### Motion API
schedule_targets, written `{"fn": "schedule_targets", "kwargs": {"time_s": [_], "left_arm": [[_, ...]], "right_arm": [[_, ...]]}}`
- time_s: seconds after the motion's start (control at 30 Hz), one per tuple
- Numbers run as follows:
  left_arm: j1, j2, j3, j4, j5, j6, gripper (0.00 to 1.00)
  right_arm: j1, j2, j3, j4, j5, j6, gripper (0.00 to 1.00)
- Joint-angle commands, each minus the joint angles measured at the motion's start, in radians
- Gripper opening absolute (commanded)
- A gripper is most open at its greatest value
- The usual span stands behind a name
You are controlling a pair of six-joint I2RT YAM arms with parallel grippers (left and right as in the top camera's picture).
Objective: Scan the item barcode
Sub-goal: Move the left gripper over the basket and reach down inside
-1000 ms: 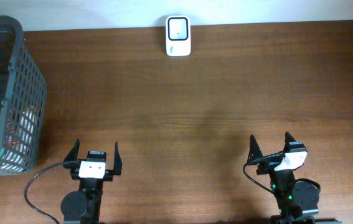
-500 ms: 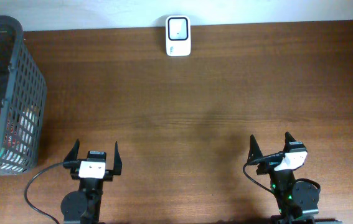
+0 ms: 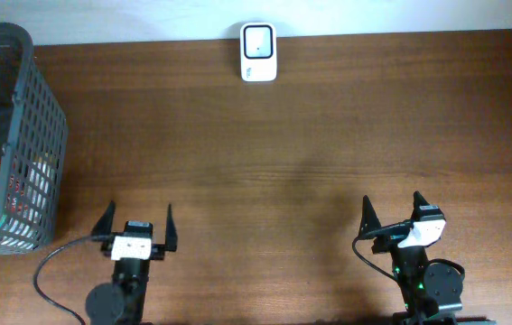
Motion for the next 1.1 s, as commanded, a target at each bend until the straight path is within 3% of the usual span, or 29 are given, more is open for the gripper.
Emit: {"fn": "schedule_targets", "kwargs": {"time_s": [0.0,0.17,0.33,0.47,0.57,0.63,0.77,0.83,0.93,1.07], "left_arm": [[0.004,-0.001,0.0,0.183,0.365,-0.064,0.99],[0.004,-0.001,0.0,0.651,0.372,-0.064,0.99],[0.004,-0.001,0.019,0.872,0.321,-0.064,0.99],[0.004,0.038,0.146,0.808,0.13,-0.063,0.99],[0.004,0.182,0.349,0.74,0.054,-0.002,0.99],[0.004,0.383,0.562,0.667,0.14,0.065,0.99],[0.004,0.565,0.749,0.454,0.34,0.063,0.99],[0.004,0.629,0.792,0.242,0.567,0.014,0.99],[0.004,0.71,0.792,0.266,0.597,0.023,0.99],[0.004,0.804,0.814,0.525,0.554,-0.079,0.99]], "right_arm": [[-0.007,0.003,-0.005,-0.005,-0.013,0.006,0.99],[-0.007,0.003,-0.005,-0.005,-0.013,0.006,0.99],[-0.007,0.003,-0.005,-0.005,-0.013,0.006,0.99],[-0.007,0.003,-0.005,-0.005,-0.013,0.006,0.99],[-0.007,0.003,-0.005,-0.005,-0.013,0.006,0.99],[-0.007,0.003,-0.005,-0.005,-0.013,0.006,0.99],[-0.007,0.003,-0.005,-0.005,-0.013,0.006,0.99],[-0.007,0.003,-0.005,-0.005,-0.013,0.006,0.98],[-0.007,0.003,-0.005,-0.005,-0.013,0.006,0.99],[-0.007,0.003,-0.005,-0.005,-0.013,0.006,0.99]]}}
